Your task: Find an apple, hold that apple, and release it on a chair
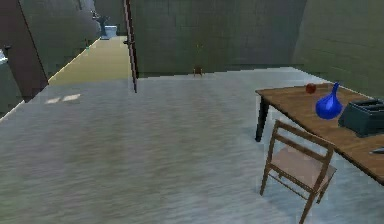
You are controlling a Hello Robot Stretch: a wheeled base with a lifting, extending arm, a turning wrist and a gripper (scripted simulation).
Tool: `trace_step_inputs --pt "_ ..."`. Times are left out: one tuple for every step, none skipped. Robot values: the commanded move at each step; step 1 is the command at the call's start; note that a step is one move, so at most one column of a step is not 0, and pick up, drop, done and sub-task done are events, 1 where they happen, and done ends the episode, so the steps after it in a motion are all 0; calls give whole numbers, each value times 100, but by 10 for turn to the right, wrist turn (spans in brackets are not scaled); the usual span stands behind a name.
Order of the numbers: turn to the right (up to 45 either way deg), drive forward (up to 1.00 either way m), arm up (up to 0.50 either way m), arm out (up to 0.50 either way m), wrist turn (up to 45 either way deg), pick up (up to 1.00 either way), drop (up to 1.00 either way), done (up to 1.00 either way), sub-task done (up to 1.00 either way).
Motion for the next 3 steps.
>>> trace_step_inputs --pt "0 75 0 0 0 0 0 0 0" --pt "90 0 0 0 0 0 0 0 0" --pt "0 95 0 0 0 0 0 0 0"
